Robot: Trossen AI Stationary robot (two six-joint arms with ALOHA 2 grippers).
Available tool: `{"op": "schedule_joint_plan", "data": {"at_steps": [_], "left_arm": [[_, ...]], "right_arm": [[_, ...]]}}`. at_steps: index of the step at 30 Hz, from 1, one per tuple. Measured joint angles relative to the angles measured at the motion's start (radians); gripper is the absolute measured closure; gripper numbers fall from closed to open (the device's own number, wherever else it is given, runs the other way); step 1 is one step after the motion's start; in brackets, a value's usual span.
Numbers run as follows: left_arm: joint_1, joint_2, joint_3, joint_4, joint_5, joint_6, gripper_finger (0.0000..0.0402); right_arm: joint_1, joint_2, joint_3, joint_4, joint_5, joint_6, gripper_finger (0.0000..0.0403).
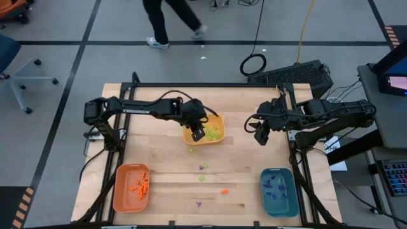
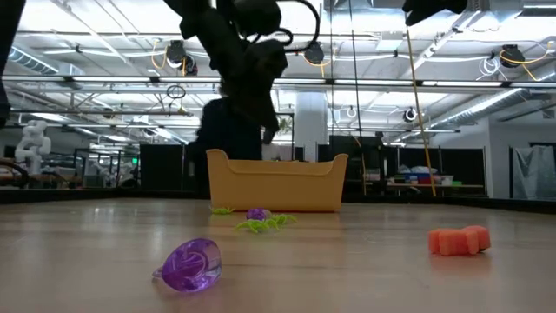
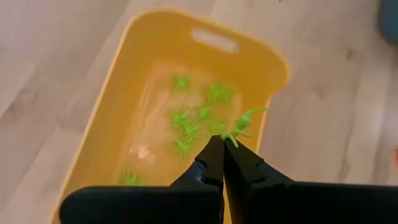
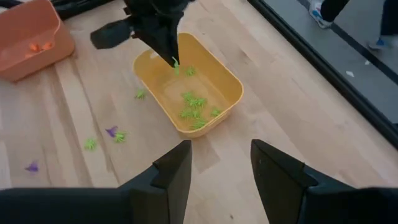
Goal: Sort Halloween decoration
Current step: Put the green spider toy into the yellow bin
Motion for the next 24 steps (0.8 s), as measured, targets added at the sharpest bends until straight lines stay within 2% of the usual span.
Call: {"op": "schedule_joint_plan", "data": {"at_steps": [16, 24], "left_arm": [[0.001, 0.143, 0.000, -0.040, -0.004, -0.026, 0.0402], [0.006, 0.146, 0.000, -0.038, -0.082, -0.053, 0.0402]], "right_arm": [[0.000, 0.000, 0.000, -0.001, -0.033, -0.091, 0.0252], [0.001, 0.000, 0.000, 0.001, -0.056, -0.127, 0.0252]]}}
